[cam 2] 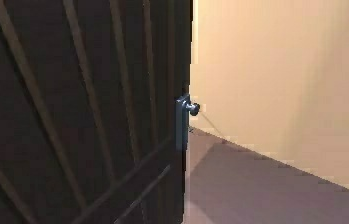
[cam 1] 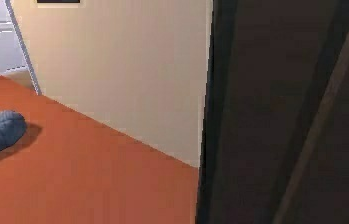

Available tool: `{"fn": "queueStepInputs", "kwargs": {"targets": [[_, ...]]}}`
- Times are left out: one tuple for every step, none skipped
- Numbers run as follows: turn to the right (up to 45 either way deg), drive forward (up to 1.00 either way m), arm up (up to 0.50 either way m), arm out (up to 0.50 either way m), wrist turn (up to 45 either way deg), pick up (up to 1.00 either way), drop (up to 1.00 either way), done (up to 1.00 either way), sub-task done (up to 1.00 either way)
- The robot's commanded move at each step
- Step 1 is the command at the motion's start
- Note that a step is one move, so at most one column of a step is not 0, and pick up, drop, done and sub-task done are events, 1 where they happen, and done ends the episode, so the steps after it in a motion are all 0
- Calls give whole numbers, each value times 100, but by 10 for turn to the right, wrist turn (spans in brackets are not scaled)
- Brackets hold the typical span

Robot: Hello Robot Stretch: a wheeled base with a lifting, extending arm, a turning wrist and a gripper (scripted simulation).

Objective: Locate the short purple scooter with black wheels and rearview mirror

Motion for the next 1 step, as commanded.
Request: {"fn": "queueStepInputs", "kwargs": {"targets": [[-450,0,0,0,0,0,0,0,0]]}}
